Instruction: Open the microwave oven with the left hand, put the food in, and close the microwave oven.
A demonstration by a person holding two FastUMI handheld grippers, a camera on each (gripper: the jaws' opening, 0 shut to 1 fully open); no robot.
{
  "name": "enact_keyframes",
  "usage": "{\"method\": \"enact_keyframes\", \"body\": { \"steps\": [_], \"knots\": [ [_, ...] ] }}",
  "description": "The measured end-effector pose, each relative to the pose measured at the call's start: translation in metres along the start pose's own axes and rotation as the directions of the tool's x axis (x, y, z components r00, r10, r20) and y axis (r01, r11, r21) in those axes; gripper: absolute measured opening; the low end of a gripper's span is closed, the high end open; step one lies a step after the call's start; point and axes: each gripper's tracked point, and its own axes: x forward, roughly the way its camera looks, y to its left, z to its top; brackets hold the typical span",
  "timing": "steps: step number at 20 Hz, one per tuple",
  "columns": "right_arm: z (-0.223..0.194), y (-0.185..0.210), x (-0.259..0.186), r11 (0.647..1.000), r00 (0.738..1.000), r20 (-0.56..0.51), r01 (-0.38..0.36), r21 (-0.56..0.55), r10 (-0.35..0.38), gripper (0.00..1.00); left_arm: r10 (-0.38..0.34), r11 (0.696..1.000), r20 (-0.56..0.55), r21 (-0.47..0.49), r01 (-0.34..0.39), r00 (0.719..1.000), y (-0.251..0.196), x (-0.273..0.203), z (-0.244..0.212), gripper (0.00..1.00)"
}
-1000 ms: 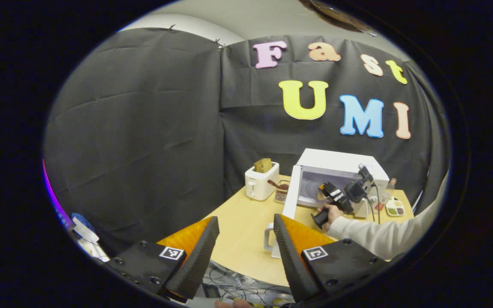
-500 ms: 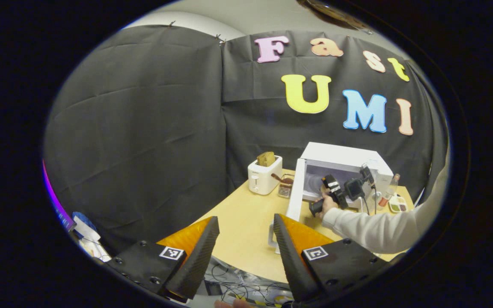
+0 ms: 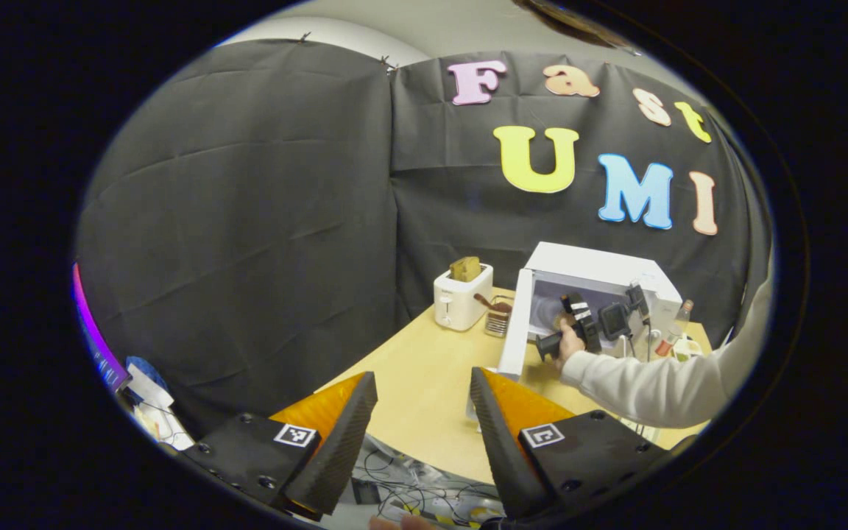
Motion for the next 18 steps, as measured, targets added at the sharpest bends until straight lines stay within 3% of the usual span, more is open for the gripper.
{"method": "enact_keyframes", "body": {
  "steps": [2,5,9,11,12,16,18],
  "knots": [
    [-0.005,0.000,-0.008,1.000,1.000,-0.030,-0.009,-0.019,0.009,0.92,-0.001,1.000,0.011,0.000,0.001,1.000,-0.002,0.000,0.004,0.81],
    [-0.007,-0.004,-0.021,0.997,0.998,-0.068,-0.008,-0.082,0.002,0.94,-0.003,1.000,0.024,-0.009,0.003,1.000,-0.004,-0.005,0.008,0.81],
    [-0.004,-0.003,-0.044,0.983,0.992,-0.119,-0.064,-0.173,0.044,0.94,-0.013,1.000,0.048,-0.026,0.014,0.999,-0.009,-0.005,0.008,0.81],
    [0.002,-0.003,-0.057,0.967,0.991,-0.120,-0.088,-0.241,0.060,0.94,-0.019,1.000,0.045,-0.022,0.020,0.999,-0.013,-0.002,0.005,0.81],
    [0.005,-0.006,-0.063,0.955,0.991,-0.124,-0.091,-0.281,0.058,0.95,-0.027,0.999,0.052,-0.024,0.029,0.998,-0.013,0.000,0.006,0.86],
    [0.011,-0.014,-0.100,0.914,0.980,-0.191,-0.127,-0.385,0.055,0.95,-0.069,0.997,0.073,-0.018,0.071,0.995,-0.018,0.012,0.003,0.81],
    [0.016,-0.017,-0.123,0.885,0.975,-0.213,-0.153,-0.440,0.062,0.95,-0.079,0.997,0.072,0.022,0.078,0.994,-0.015,0.023,-0.003,0.86]
  ]
}}
